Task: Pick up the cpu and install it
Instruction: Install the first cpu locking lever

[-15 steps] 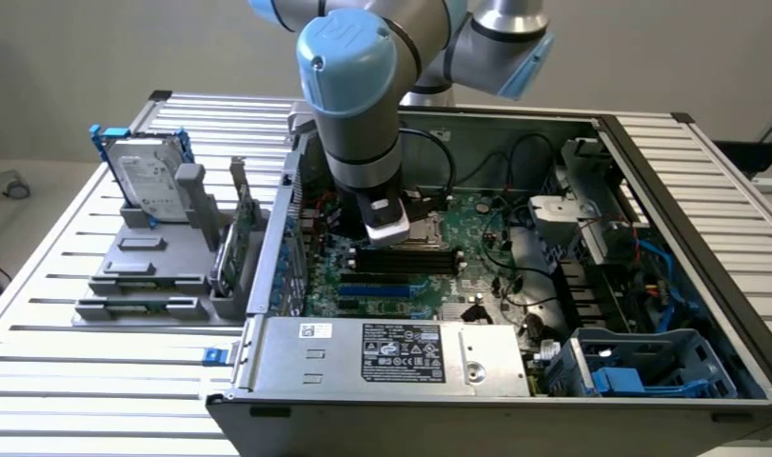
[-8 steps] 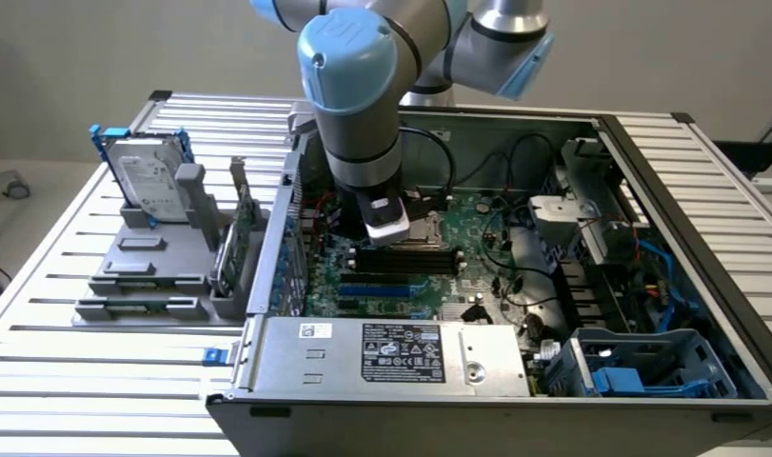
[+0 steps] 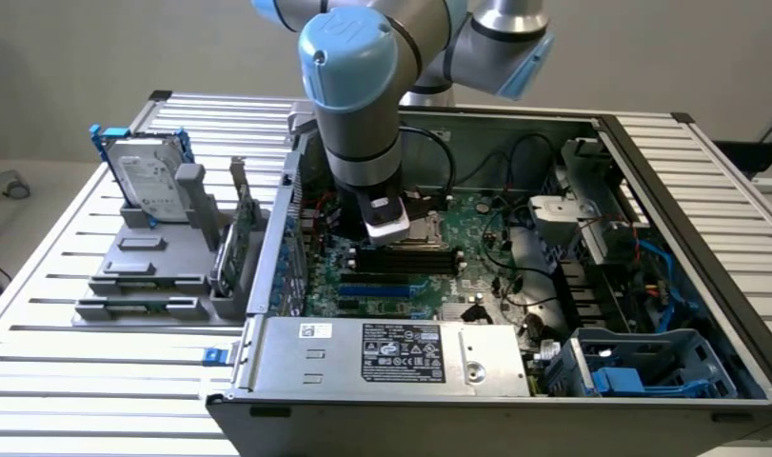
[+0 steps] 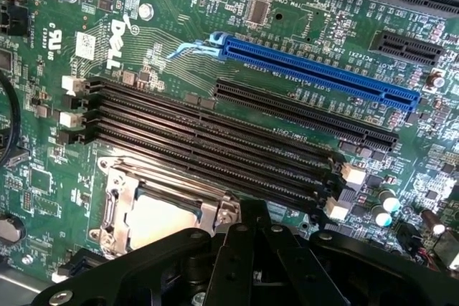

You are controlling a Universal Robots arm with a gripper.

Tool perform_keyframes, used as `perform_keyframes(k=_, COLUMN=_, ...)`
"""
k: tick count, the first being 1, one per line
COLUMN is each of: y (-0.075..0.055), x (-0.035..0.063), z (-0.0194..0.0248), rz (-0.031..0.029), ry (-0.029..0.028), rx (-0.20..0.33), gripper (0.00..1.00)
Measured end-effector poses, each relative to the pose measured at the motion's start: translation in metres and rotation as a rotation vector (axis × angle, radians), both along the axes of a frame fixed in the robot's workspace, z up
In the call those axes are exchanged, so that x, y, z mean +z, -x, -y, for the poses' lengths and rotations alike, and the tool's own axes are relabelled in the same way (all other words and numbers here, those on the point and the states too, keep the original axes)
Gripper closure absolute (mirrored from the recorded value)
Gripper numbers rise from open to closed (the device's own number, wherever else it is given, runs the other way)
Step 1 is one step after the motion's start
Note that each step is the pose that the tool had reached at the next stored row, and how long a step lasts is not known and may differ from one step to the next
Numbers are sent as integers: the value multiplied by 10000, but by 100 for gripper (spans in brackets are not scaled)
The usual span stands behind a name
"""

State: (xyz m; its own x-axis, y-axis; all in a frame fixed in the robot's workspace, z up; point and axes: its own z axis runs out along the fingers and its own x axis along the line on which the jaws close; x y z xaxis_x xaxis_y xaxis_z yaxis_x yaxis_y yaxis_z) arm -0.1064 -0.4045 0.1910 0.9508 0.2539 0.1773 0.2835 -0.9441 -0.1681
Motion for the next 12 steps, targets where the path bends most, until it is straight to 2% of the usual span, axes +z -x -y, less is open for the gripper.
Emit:
perform_keyframes(k=7, y=0, x=0, z=-5, rz=-24, ry=62, rx=0, gripper=89)
perform_keyframes(k=12, y=-1, x=2, z=-12, rz=-52, ry=151, rx=0, gripper=89)
